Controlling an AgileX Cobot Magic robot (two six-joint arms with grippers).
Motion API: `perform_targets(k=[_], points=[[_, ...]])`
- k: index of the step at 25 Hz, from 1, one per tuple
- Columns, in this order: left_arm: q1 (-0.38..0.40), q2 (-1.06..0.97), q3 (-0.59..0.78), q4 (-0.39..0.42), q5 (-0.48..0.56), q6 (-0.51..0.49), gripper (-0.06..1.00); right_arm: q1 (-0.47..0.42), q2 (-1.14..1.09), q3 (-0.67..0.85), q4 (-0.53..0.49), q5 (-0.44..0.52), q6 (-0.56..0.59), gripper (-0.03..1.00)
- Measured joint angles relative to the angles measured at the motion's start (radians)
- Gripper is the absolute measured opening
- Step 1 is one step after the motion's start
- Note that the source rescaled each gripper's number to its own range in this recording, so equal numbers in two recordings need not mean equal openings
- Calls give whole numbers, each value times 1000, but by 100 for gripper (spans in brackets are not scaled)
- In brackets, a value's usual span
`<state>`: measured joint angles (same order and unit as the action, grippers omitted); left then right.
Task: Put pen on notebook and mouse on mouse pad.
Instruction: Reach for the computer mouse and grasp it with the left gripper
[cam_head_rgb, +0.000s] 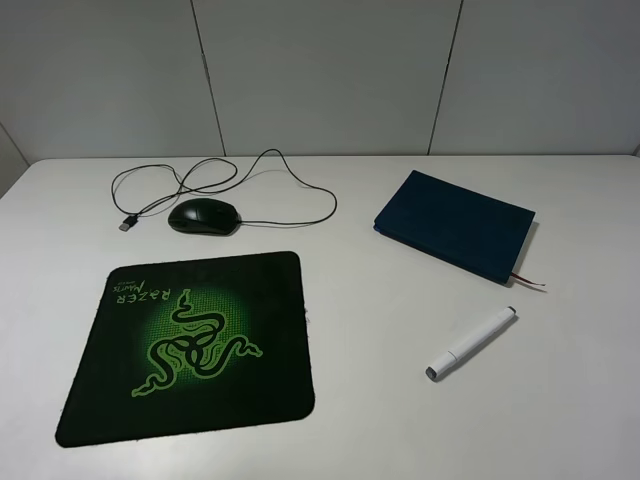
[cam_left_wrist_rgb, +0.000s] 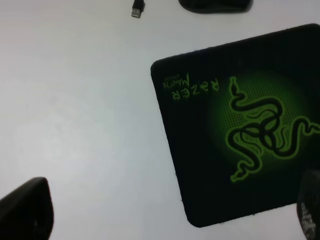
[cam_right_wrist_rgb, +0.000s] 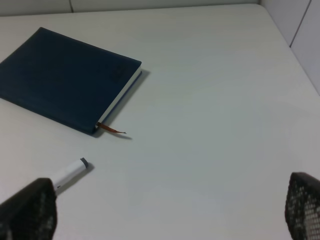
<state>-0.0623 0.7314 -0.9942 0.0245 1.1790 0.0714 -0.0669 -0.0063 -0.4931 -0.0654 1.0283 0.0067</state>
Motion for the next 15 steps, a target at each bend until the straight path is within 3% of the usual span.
perform_targets(k=[6, 15], points=[[0, 185, -87, 0, -1, 59, 99, 0, 0, 0, 0, 0, 0, 100], [0, 515, -219, -16, -1, 189, 100, 0, 0, 0, 0, 0, 0, 100]])
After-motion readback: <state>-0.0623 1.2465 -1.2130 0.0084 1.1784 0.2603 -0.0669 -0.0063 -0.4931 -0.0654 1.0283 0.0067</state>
